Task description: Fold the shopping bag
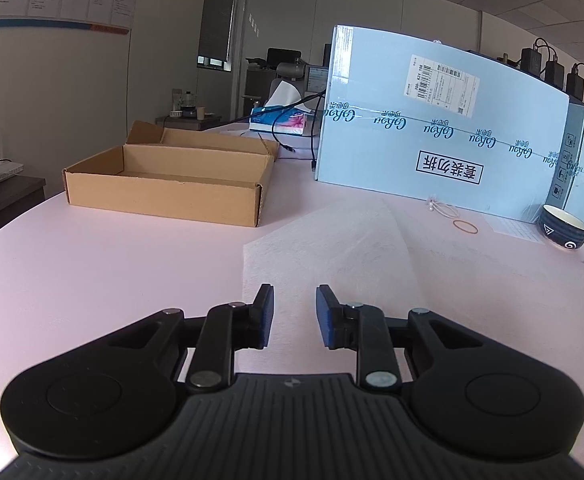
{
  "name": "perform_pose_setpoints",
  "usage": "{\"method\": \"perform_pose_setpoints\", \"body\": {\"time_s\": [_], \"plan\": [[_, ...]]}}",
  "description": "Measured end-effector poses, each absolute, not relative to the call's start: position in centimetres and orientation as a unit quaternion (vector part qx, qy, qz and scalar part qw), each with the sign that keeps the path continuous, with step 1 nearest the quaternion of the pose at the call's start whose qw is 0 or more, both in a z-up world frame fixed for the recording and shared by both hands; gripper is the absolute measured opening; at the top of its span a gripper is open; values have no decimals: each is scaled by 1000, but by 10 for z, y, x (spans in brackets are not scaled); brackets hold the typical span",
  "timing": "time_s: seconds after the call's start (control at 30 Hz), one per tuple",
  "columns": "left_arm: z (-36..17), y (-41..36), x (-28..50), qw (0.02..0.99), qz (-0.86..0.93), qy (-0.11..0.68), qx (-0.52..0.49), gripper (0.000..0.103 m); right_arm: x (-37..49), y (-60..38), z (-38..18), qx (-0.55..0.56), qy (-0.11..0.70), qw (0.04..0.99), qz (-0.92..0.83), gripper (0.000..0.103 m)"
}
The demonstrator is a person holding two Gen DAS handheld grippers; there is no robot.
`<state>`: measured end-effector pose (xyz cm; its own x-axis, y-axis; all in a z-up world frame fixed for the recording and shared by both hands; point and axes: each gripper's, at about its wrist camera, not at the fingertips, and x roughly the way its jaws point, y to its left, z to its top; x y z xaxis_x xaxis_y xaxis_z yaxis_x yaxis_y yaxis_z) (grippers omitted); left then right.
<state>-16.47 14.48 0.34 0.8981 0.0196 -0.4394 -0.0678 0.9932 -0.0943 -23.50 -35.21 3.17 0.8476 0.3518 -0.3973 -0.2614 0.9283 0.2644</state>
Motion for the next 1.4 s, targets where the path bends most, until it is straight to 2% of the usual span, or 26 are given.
{"method": "perform_pose_setpoints", "body": {"time_s": [0.03, 0.07, 0.2, 0.33, 0.4, 0.5, 0.57, 0.67, 0.7, 0.73, 0.8, 1.1, 1.3, 1.37, 1.4], "plan": [[2, 146, -164, 972, 23, 226, -55, 24, -233, -352, 24, 86, 235, 957, 145, 22], [2, 146, -164, 972, 25, 227, -55, 25, -231, -352, 16, 72, 246, 958, 130, 27], [0, 149, -163, 970, 35, 233, -52, 31, -230, -354, -8, 47, 267, 957, 107, 31], [-3, 151, -163, 969, 45, 239, -47, 48, -234, -353, -8, 35, 262, 957, 121, 54], [-5, 153, -163, 967, 46, 245, -52, 50, -236, -352, -6, 23, 256, 958, 126, 57], [-9, 153, -161, 965, 46, 253, -58, 51, -230, -351, -9, 27, 264, 955, 132, 57], [-9, 153, -162, 964, 47, 254, -55, 51, -227, -347, -12, 33, 272, 952, 136, 52], [-9, 153, -162, 965, 50, 254, -51, 51, -225, -340, -13, 44, 286, 946, 144, 27], [-8, 154, -163, 965, 51, 253, -51, 52, -225, -338, -11, 53, 293, 944, 144, 10], [-7, 154, -163, 965, 51, 252, -51, 52, -225, -336, -10, 61, 300, 941, 145, 5], [-6, 155, -163, 966, 52, 250, -51, 52, -226, -333, -7, 77, 310, 936, 146, 3], [-3, 154, -164, 968, 46, 244, -41, 52, -263, -341, 28, 85, 260, 957, 95, 2], [-4, 155, -163, 967, 46, 246, -41, 56, -273, -349, 21, 88, 261, 959, 65, 2], [-4, 155, -163, 967, 47, 246, -41, 57, -272, -351, 14, 94, 260, 960, 54, 8], [-4, 156, -163, 967, 47, 247, -40, 57, -271, -353, 10, 99, 261, 959, 51, 27]]}}
